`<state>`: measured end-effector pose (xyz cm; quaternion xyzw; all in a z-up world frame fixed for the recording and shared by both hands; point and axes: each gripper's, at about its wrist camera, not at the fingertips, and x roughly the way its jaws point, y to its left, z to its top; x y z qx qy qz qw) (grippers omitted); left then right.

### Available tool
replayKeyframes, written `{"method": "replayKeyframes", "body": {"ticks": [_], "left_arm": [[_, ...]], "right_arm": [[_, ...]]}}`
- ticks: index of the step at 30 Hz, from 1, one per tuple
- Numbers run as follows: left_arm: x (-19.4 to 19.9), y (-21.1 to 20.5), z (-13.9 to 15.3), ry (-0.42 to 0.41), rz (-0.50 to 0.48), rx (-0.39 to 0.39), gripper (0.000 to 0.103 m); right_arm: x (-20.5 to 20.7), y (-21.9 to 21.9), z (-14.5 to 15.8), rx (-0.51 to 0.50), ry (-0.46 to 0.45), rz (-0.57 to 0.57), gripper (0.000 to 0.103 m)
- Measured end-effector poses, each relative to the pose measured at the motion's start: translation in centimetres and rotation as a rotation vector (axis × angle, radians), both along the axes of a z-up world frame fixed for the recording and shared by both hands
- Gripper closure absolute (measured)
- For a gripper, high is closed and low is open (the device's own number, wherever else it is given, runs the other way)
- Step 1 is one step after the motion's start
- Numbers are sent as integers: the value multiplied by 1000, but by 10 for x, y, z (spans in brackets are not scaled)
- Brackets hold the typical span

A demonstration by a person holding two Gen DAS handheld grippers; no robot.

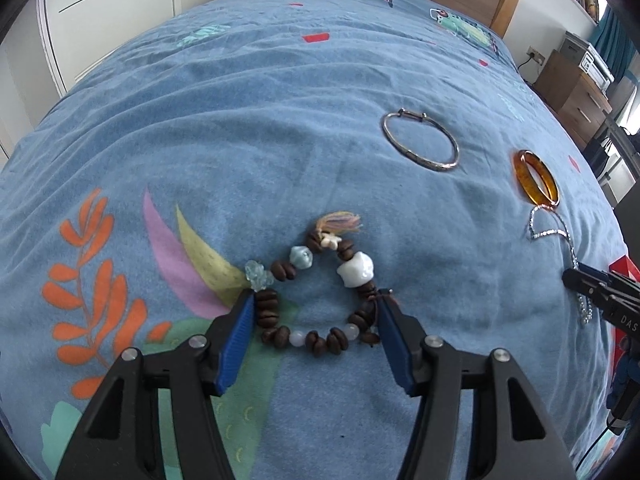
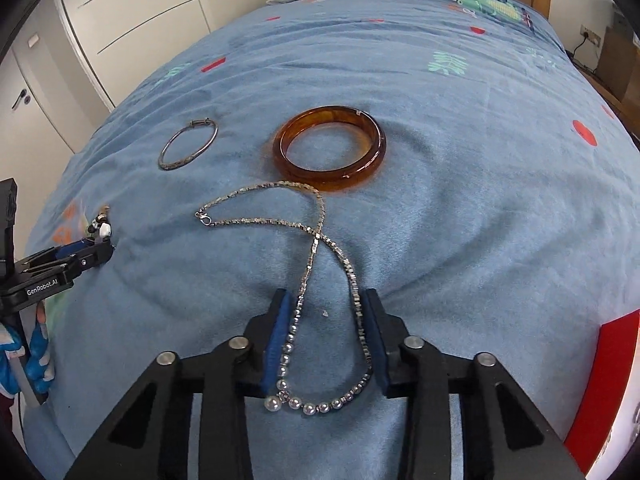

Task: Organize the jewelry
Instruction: 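Grasp the dark beaded bracelet with the left tool while the right tool grasps the silver necklace, then lift and carry the beaded bracelet and necklace with both tools over the red box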

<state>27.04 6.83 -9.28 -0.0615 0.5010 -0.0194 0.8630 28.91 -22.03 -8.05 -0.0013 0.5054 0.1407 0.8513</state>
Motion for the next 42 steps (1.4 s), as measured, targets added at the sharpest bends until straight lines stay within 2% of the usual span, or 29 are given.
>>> {"method": "replayKeyframes", "body": {"ticks": [2,3,5,6,18,29,42], "left_arm": [[-2,-3,2,-9,-3,12,68],[-2,-4,2,-13,-5,13,72],[-4,-6,4,-17,-8,12,90],[-4,-7,4,-18,-10,14,94],[-29,-22,22,-61,-29,-15,94],[-70,-31,59,-121,-68,-37,94],[-147,-35,132,-245,-138,-65,94]], "right_arm": [[-3,-2,0,15,3,-5,88],[-5,-3,0,20,5,-6,92],[-12,-4,0,24,2,-9,96],[-14,-3,-1,28,1,-13,97],[-59,0,6,101,-37,-42,98],[-109,-3,37,179,-99,-52,98],[-197,9,88,204,-194,-33,99]]}}
